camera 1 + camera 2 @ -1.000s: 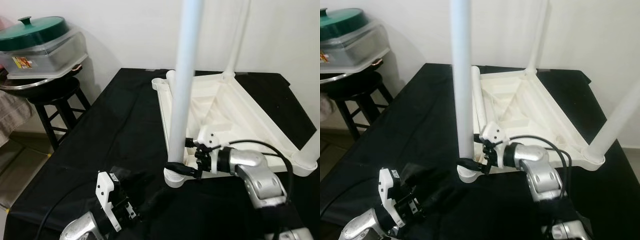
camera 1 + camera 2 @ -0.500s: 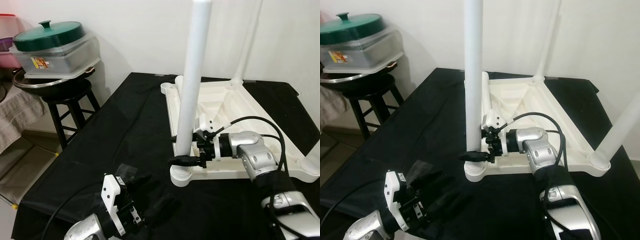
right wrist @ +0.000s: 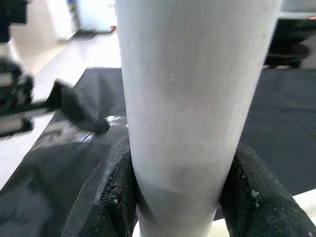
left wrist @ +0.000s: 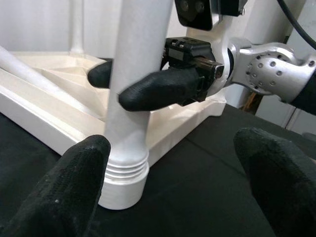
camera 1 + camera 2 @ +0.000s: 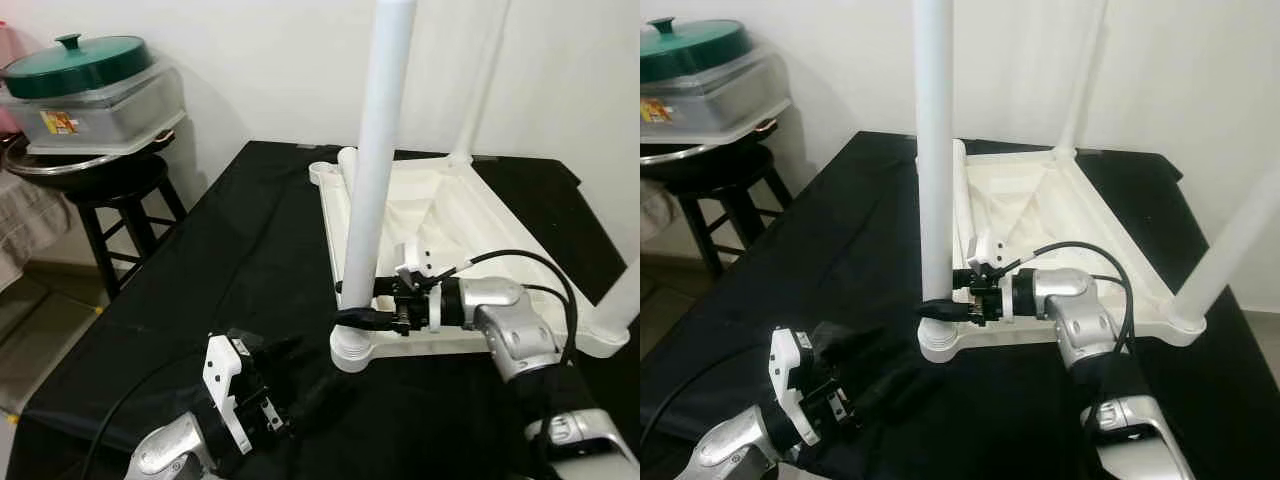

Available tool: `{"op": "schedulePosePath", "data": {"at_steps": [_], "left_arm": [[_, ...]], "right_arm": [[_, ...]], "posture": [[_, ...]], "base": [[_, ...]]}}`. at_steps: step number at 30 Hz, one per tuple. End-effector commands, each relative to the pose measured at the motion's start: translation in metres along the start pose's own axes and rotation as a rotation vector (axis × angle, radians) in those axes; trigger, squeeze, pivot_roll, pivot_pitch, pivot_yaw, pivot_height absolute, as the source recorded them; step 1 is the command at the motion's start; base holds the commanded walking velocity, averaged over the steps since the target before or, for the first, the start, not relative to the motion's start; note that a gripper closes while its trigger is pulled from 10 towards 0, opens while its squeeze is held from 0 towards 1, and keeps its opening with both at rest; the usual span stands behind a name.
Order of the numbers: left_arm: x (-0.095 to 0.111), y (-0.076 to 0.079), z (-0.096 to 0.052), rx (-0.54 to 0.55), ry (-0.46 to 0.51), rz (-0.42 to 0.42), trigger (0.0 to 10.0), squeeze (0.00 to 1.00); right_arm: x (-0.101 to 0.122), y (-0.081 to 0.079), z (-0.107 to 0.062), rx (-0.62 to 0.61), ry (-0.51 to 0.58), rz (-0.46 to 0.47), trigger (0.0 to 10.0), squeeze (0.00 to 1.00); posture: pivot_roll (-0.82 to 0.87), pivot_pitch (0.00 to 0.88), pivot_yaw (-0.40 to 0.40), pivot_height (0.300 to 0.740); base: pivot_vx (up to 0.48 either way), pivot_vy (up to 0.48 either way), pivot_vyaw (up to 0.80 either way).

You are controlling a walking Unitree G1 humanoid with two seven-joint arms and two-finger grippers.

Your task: Building children table

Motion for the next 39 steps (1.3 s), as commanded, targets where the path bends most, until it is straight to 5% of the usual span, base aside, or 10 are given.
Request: {"op": "schedulePosePath", "data": {"at_steps": [1, 5, 13, 14, 18, 19, 26, 27, 37, 39], "left_arm": [[-0.004, -0.002, -0.003, 0.013, -0.023, -0.012, 10.0, 0.00], [-0.002, -0.005, -0.006, 0.016, -0.027, -0.008, 10.0, 0.00], [-0.002, -0.008, -0.002, 0.001, -0.033, -0.006, 10.0, 0.00], [-0.002, -0.008, -0.001, 0.002, -0.033, -0.005, 10.0, 0.00], [-0.002, -0.008, 0.000, 0.008, -0.030, -0.006, 10.0, 0.00], [-0.002, -0.008, 0.000, 0.010, -0.030, -0.007, 10.0, 0.00], [-0.003, -0.006, 0.000, 0.017, -0.031, -0.017, 10.0, 0.00], [-0.003, -0.005, 0.000, 0.018, -0.032, -0.020, 10.0, 0.00], [-0.003, -0.001, -0.002, 0.020, -0.040, -0.031, 10.0, 0.00], [-0.002, 0.000, -0.003, 0.019, -0.043, -0.033, 10.0, 0.00]], "right_arm": [[-0.009, 0.006, 0.003, -0.319, 0.007, -0.028, 0.0, 0.00], [-0.022, 0.019, -0.023, -0.938, 0.061, 0.037, 0.0, 0.00], [-0.025, -0.012, 0.018, -0.772, 0.052, 0.070, 0.0, 0.00], [-0.023, -0.011, 0.019, -0.767, 0.048, 0.064, 10.0, 0.00], [-0.010, -0.008, 0.022, -0.716, 0.085, 0.071, 10.0, 0.00], [-0.002, -0.010, 0.024, -0.655, 0.116, 0.085, 10.0, 1.00], [0.026, -0.040, 0.025, -0.150, 0.088, -0.064, 10.0, 0.99], [0.026, -0.046, 0.019, -0.031, 0.043, -0.095, 10.0, 0.00], [0.041, -0.028, 0.002, 0.183, -0.033, -0.082, 10.0, 0.00], [0.045, -0.023, -0.001, 0.246, -0.045, -0.046, 0.0, 0.00]], "posture": [[-0.03, 0.121, 0.027, 0.740], [-0.04, 0.128, 0.042, 0.740], [-0.04, 0.139, 0.056, 0.740], [-0.04, 0.139, 0.053, 0.740], [-0.04, 0.138, 0.051, 0.740], [-0.03, 0.142, 0.051, 0.740], [-0.02, 0.138, 0.036, 0.740], [-0.02, 0.139, 0.036, 0.740], [-0.01, 0.155, 0.037, 0.740], [0.00, 0.158, 0.034, 0.740]], "base": [[0.000, 0.000, 0.00], [0.000, 0.000, 0.00], [0.000, 0.000, 0.00], [0.000, 0.000, 0.00], [0.000, 0.000, 0.00], [0.000, 0.000, 0.00], [0.000, 0.000, 0.00], [0.000, 0.000, 0.00], [0.000, 0.000, 0.00], [0.000, 0.000, 0.00]]}}
Point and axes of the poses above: a point about 5 cm out from each wrist's last joint towards the gripper, its own z axis pointing out of the wrist towards the gripper, its own x axis along the axis of the wrist's last joint, y = z × x, the point moved 3 cm from there along z, pointing out of the wrist towards the gripper, and after that the axes turned 15 degrees about z, right-handed, at the moved point
